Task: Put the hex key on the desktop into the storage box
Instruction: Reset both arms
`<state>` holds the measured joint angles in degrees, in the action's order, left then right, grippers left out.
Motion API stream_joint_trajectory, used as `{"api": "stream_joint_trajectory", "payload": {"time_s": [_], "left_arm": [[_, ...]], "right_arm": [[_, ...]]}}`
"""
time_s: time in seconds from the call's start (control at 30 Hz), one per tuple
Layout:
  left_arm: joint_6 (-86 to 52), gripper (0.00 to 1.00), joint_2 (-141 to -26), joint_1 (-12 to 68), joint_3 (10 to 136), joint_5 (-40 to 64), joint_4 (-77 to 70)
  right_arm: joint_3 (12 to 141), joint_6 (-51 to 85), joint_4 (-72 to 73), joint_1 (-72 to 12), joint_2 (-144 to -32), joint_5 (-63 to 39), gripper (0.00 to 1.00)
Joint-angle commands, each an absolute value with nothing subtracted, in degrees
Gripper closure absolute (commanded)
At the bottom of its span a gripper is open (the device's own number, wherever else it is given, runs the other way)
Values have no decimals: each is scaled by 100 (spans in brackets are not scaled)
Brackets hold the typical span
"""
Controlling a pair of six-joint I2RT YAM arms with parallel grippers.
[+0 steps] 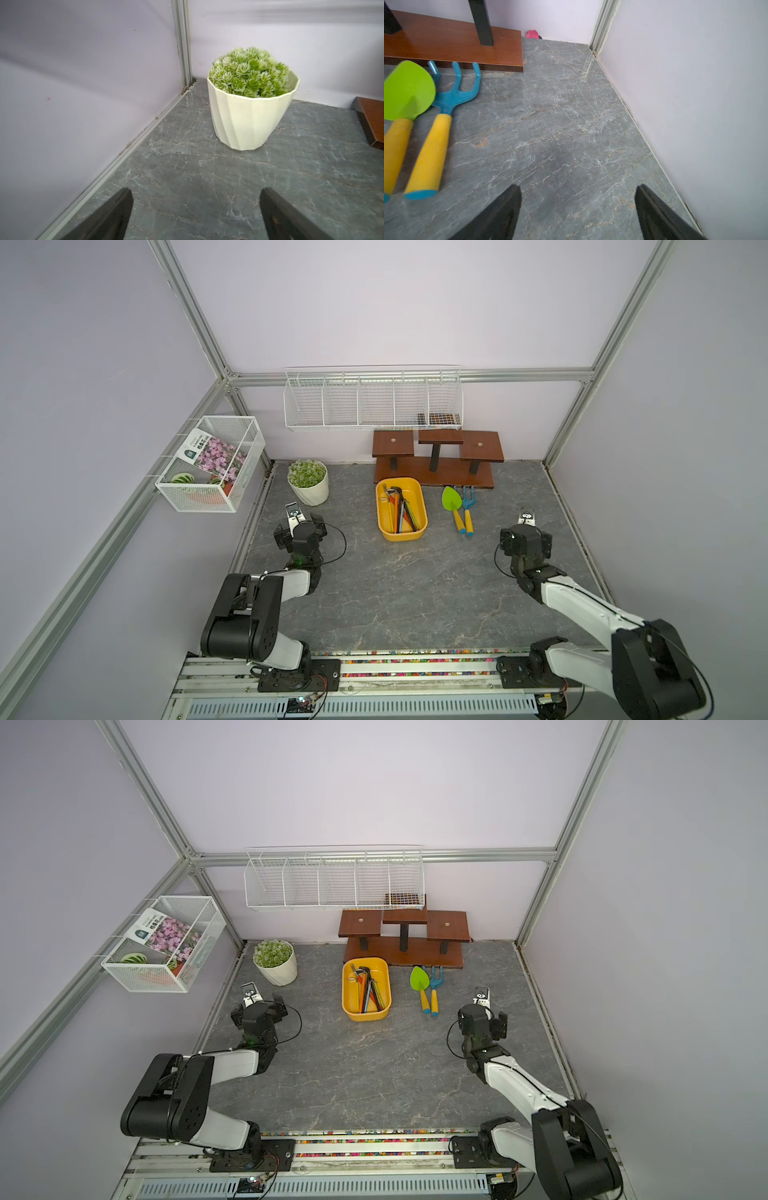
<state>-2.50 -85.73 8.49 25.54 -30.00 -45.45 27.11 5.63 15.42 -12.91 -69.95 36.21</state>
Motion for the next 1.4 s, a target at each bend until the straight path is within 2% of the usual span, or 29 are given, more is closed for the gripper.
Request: {"api": "stream_joint_trajectory", "payload": {"time_s": [0.0, 0.1, 0.23, 0.33, 0.53, 0.67, 0.7, 0.73, 0.8, 1.37], "left_arm": [[-160, 0, -8675, 761, 2734, -2625, -4246], [-196, 0, -8714, 619, 2894, -2275, -3965], [-110, 0, -8430, 650, 2224, -2111, -4892], [-90, 0, -8356, 635, 1910, -1988, -5375], [-284, 0, -8494, 259, 2418, -1238, -4496], [-329, 0, -8594, 229, 2151, -1225, -5015], [-267, 0, -8716, 229, 2060, -1201, -5370], [-237, 0, -8736, 229, 1992, -1195, -5511], [-311, 0, -8651, 229, 2076, -1199, -5190], [-307, 0, -8669, 229, 2065, -1208, -5264]], "right_arm": [[2743, 442, 2631, -1088, -7621, 3211, 10], [2960, 407, 2870, -1010, -8196, 3084, 10], [3277, 307, 2766, -933, -8500, 2813, 12], [2723, 171, 4221, -823, -8738, 2619, 11], [2369, 428, 4504, -572, -8639, 2194, 8], [2347, 425, 4601, -569, -8699, 2169, 7], [2267, 413, 4813, -556, -8757, 2143, 2], [2218, 373, 5013, -554, -8833, 2137, 1], [2246, 386, 4851, -557, -8789, 2148, 1], [2259, 396, 4807, -554, -8751, 2144, 1]]}}
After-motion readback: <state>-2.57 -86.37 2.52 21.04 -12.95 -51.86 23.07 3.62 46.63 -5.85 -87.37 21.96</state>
